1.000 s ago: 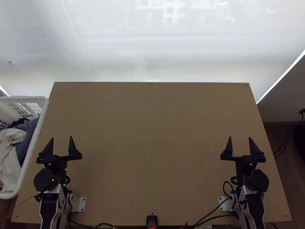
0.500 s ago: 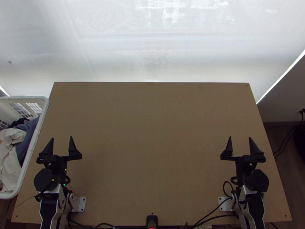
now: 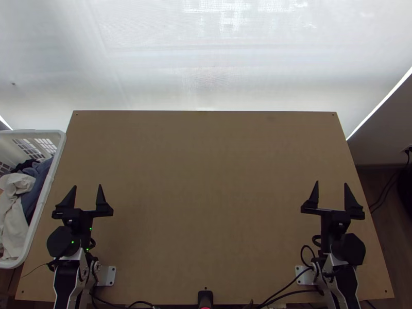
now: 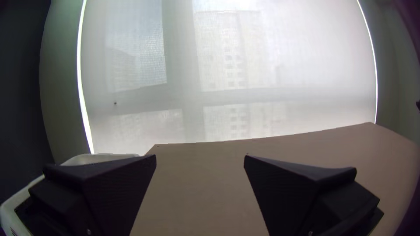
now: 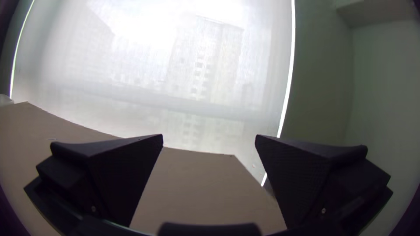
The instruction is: Fold the t-shirt
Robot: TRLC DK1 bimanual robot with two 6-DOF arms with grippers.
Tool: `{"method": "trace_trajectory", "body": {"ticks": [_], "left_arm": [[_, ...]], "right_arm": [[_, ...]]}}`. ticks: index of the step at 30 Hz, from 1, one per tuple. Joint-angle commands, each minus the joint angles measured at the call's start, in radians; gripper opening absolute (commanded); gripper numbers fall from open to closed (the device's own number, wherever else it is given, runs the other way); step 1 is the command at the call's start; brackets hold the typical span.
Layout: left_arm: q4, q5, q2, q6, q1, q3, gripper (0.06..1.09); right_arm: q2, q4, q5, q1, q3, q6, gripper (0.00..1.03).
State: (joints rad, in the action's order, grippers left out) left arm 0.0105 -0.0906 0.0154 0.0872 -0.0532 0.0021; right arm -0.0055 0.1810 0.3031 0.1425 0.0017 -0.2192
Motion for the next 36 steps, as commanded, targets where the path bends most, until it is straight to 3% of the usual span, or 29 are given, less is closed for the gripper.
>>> {"method": "trace_trajectory", "body": {"ticks": [1,6,11,19,24,28,33,36], "left_arm": [[-0.004,-0.015,0.009,0.146,-0.025,0.001,1.04],[-0.087,-0.090,0.113,0.102,-0.028,0.101,1.04],[-0.136,-0.152,0.382,0.020,-0.056,0.299,1.04],[-0.366,-0.176,0.739,-0.141,-0.126,0.763,1.04],[-0.371,-0.176,0.854,-0.282,-0.286,0.947,1.04],[-0.362,-0.172,0.969,-0.307,-0.410,1.038,1.03],[-0.362,-0.170,1.109,-0.302,-0.560,1.093,1.03],[-0.293,-0.152,1.204,-0.307,-0.646,1.089,1.03]], "right_arm": [[-0.001,0.124,0.237,0.174,0.009,-0.287,0.98],[0.085,0.115,0.245,0.158,0.090,-0.269,0.96],[0.368,0.066,0.304,0.160,0.307,-0.155,0.96],[0.703,-0.383,0.309,0.181,0.773,0.153,0.98],[0.799,-0.583,0.307,0.186,0.903,0.267,0.98],[0.880,-0.753,0.307,0.158,1.000,0.391,0.98],[0.967,-0.879,0.307,0.170,1.074,0.402,0.98],[0.975,-0.882,0.289,0.137,1.080,0.414,0.98]]}}
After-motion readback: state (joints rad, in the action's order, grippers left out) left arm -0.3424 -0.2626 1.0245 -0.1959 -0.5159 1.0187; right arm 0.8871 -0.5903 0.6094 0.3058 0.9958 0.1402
